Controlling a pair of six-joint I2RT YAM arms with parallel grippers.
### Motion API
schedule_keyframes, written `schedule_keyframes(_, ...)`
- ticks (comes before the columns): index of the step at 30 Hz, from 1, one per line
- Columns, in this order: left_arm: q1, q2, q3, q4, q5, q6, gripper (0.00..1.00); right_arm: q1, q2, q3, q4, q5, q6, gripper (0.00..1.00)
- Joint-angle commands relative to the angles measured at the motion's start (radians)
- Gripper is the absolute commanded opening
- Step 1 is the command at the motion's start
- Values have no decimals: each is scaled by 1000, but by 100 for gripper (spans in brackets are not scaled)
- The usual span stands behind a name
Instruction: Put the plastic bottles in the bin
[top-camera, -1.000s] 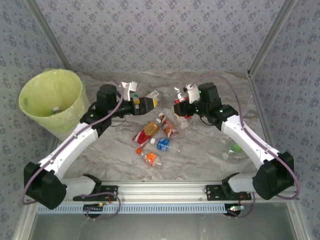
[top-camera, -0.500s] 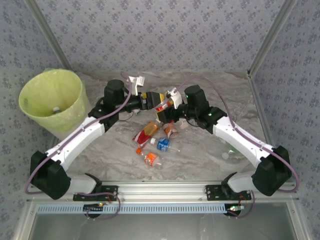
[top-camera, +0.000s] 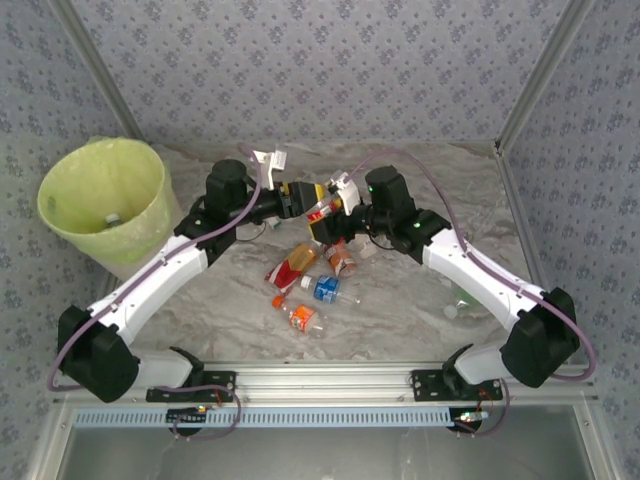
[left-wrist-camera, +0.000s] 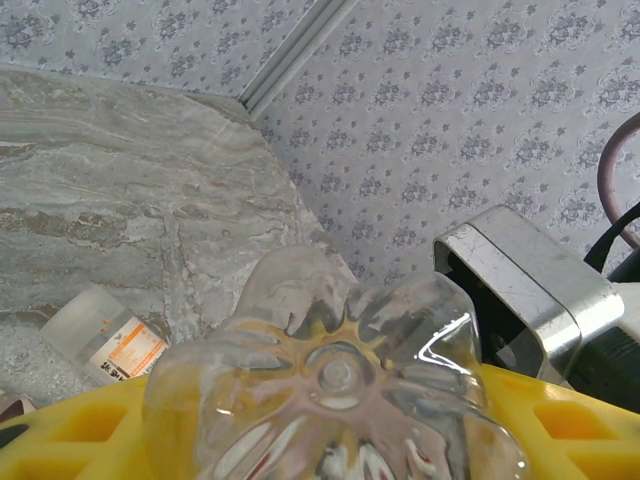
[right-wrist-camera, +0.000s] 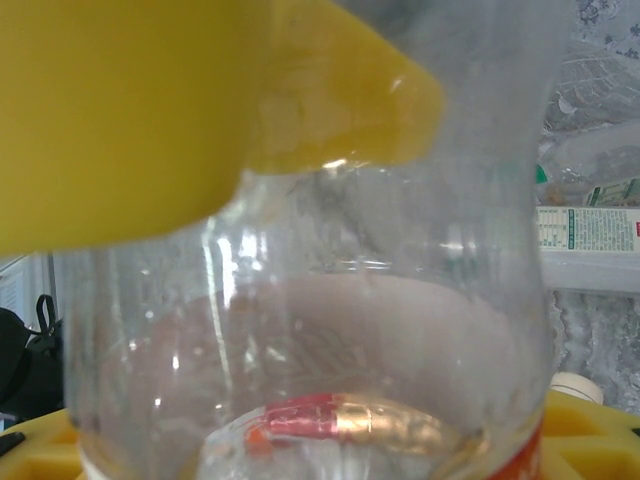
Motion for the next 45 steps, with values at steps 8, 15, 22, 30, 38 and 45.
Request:
schedule_keyframes(8, -1, -34, 4, -32, -146, 68, 40, 12, -8, 34, -35, 119, -11, 88)
schedule_keyframes(15, -1, -38, 53, -144, -263, 142, 37, 8, -54, -23, -18, 402, 19, 100)
schedule_keyframes(22, 5, -126, 135, -279, -442, 283, 37, 7, -93, -13, -70, 655, 85, 100)
schedule_keyframes(30, 12, -239, 190, -336, -717, 430, 37, -17, -94, -9, -150, 898, 205, 100)
schedule_keyframes(38, 84, -340, 244, -342, -802, 556, 37, -57, -93, -12, -175, 919, 242, 100)
schedule_keyframes(45, 204, -398, 243, -312, -938, 628, 37, -81, -93, -9, -189, 922, 250, 100)
